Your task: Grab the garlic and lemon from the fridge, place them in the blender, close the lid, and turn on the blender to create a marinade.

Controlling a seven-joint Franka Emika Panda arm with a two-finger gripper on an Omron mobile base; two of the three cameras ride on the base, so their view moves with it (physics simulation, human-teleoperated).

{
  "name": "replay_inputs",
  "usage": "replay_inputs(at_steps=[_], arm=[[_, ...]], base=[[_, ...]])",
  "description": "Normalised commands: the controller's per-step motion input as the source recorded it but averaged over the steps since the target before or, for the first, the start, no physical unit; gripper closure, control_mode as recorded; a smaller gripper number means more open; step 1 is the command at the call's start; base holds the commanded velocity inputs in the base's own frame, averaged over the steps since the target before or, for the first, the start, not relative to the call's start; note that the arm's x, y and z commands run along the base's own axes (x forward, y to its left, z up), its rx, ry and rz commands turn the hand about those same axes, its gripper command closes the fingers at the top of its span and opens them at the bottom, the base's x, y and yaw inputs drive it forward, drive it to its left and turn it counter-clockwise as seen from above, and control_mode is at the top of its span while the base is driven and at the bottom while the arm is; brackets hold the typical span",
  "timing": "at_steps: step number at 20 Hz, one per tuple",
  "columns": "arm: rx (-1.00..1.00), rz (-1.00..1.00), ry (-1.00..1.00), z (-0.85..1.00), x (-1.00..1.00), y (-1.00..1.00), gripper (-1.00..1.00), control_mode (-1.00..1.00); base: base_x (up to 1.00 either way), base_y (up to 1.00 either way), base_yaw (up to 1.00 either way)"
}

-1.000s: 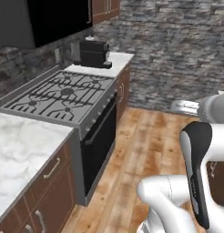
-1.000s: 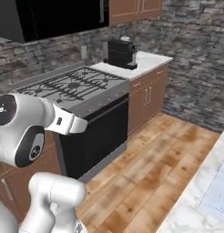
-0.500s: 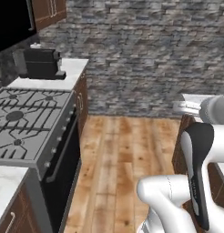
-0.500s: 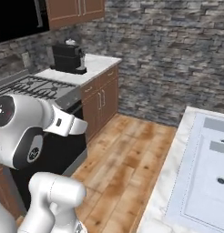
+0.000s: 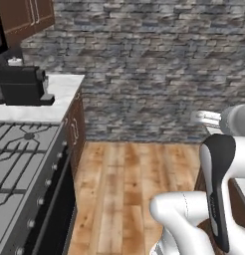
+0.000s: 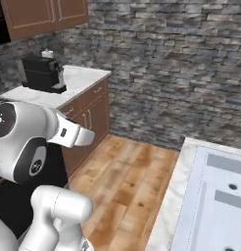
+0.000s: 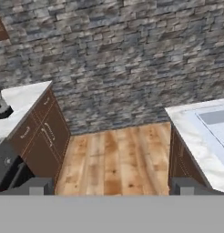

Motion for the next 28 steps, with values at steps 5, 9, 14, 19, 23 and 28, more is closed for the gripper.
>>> replay_inputs(at_steps=[5, 9, 14, 19, 23, 28], arm=[[0.0, 0.0, 0.0, 0.0, 0.0, 0.0, -1.0, 1.0], [0.0, 0.0, 0.0, 0.0, 0.0, 0.0, -1.0, 1.0], [0.0, 0.0, 0.0, 0.0, 0.0, 0.0, -1.0, 1.0], [0.0, 0.0, 0.0, 0.0, 0.0, 0.0, -1.0, 1.0], [0.0, 0.0, 0.0, 0.0, 0.0, 0.0, -1.0, 1.0], [0.0, 0.0, 0.0, 0.0, 0.0, 0.0, -1.0, 1.0]], base=[[1.0, -0.18, -0.14], [1.0, -0.2, -0.2], [1.0, -0.29, -0.27], [1.0, -0.27, -0.4], [0.99, -0.19, -0.46], [0.87, -0.17, -0.53]])
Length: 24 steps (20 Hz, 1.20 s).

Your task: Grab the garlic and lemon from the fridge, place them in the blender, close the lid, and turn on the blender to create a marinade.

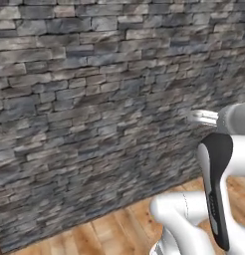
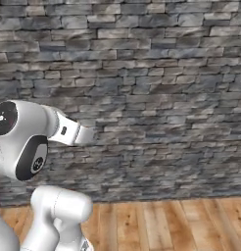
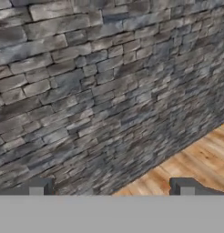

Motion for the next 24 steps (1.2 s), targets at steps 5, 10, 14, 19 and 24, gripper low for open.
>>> replay_inputs(at_steps=[5, 10, 14, 19, 24], arm=[[0.0, 0.0, 0.0, 0.0, 0.0, 0.0, -1.0, 1.0], [0.0, 0.0, 0.0, 0.0, 0.0, 0.0, -1.0, 1.0], [0.0, 0.0, 0.0, 0.0, 0.0, 0.0, -1.0, 1.0], [0.0, 0.0, 0.0, 0.0, 0.0, 0.0, -1.0, 1.0], [0.0, 0.0, 0.0, 0.0, 0.0, 0.0, -1.0, 1.0]], base=[[0.71, -0.19, -0.59], [0.6, -0.24, -0.63], [0.56, -0.48, -0.6], [0.61, -0.56, -0.57], [0.97, -0.27, -0.45]])
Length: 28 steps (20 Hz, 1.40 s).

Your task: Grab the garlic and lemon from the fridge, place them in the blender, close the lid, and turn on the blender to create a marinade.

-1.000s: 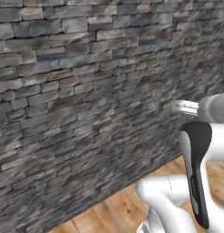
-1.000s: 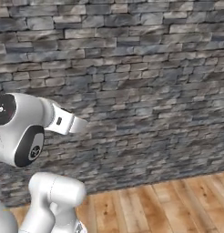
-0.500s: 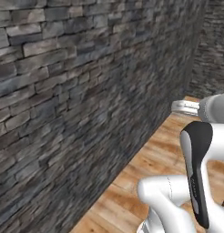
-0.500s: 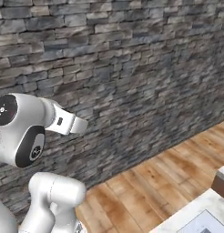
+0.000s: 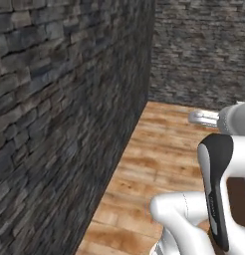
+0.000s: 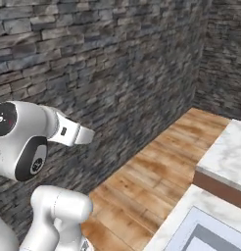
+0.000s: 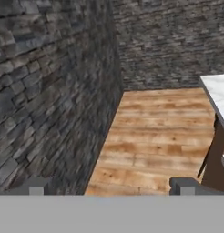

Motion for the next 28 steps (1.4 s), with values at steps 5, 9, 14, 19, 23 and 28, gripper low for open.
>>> replay_inputs(at_steps=[5, 9, 14, 19, 23, 28], arm=[[0.0, 0.0, 0.0, 0.0, 0.0, 0.0, -1.0, 1.0], [0.0, 0.0, 0.0, 0.0, 0.0, 0.0, -1.0, 1.0], [0.0, 0.0, 0.0, 0.0, 0.0, 0.0, -1.0, 1.0], [0.0, 0.0, 0.0, 0.0, 0.0, 0.0, -1.0, 1.0], [0.0, 0.0, 0.0, 0.0, 0.0, 0.0, -1.0, 1.0], [0.0, 0.0, 0.0, 0.0, 0.0, 0.0, -1.0, 1.0]], base=[[1.0, -0.14, -0.42], [1.0, 0.0, -0.34], [1.0, -0.01, -0.32], [1.0, -0.09, -0.28], [1.0, -0.01, -0.27], [1.0, 0.0, -0.35]])
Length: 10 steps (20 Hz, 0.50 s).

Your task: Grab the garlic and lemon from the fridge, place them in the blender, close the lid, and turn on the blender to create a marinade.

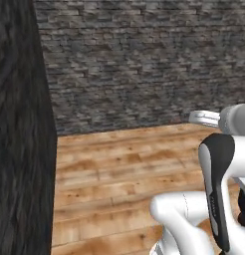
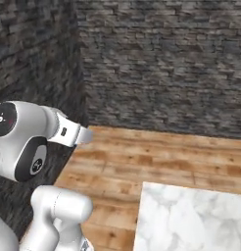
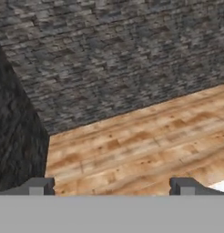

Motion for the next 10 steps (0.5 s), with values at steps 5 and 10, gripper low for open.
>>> replay_inputs(at_steps=[5, 10], arm=[[0.0, 0.0, 0.0, 0.0, 0.0, 0.0, -1.0, 1.0], [0.0, 0.0, 0.0, 0.0, 0.0, 0.0, -1.0, 1.0]], base=[[1.0, 0.0, -0.45], [1.0, 0.0, -0.49]])
